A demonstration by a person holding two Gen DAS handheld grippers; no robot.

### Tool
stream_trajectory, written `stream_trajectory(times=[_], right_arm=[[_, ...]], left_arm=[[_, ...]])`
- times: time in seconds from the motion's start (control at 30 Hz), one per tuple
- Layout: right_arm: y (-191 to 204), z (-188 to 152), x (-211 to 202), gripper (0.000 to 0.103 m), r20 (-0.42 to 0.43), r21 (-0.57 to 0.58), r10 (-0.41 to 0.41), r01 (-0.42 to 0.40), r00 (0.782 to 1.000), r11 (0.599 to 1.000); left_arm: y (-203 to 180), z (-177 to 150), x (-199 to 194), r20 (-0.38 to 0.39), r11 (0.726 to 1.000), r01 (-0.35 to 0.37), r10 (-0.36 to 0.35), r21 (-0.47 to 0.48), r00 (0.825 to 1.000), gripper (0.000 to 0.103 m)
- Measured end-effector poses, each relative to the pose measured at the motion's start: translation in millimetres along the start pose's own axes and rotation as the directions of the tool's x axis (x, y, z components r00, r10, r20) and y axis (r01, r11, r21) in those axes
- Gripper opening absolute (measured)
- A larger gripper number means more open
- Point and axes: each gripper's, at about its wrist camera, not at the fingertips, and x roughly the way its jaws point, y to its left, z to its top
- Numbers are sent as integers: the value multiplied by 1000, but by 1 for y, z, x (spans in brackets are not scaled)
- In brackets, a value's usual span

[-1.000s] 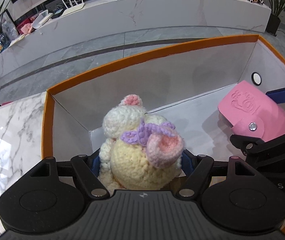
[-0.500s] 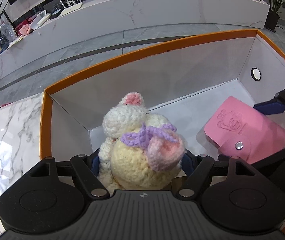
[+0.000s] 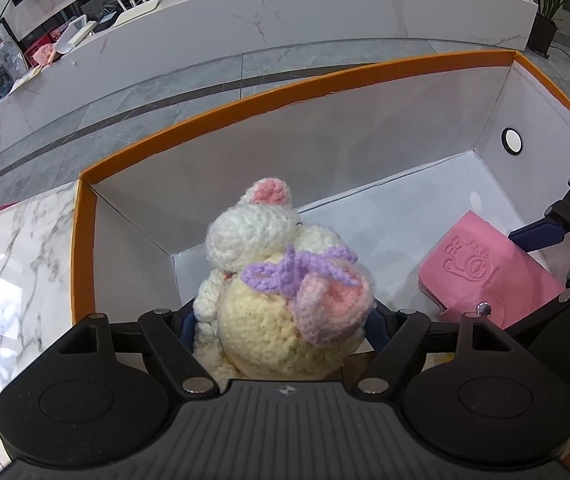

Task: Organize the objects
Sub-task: 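Lower the bunny into the orange box while right gripper lowers the pink wallet inside, then open both grippers and withdraw them from the orange box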

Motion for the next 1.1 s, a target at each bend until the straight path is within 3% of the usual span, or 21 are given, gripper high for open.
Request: stream_trajectory(times=[0.23, 0.33, 0.57, 0.73, 0.97, 1.1], right_arm=[[-3, 2, -4, 81, -18, 29, 19, -19, 1000, 999], [-3, 2, -10, 93, 5, 40, 19, -19, 1000, 999], [3, -3, -30, 95, 80, 16, -22, 21, 997, 1000], [10, -13, -68, 97, 184, -40, -115, 124, 976, 991], [30, -44, -121, 97, 276, -11, -106, 114, 955, 993], [45, -86, -145, 98, 377, 40, -105, 97, 920, 994]], left_arm=[[0, 0, 0, 3, 1000, 8, -8, -3, 1000, 89], [0, 0, -1, 10, 1000, 17, -17, -11, 1000, 91], [0, -3, -9, 29, 999, 30, -30, -20, 999, 93], [0, -2, -30, 70, 999, 38, -35, -33, 997, 94], [3, -10, -75, 136, 998, 37, -31, -45, 990, 94], [5, -31, -116, 193, 997, 49, -36, -65, 981, 94]])
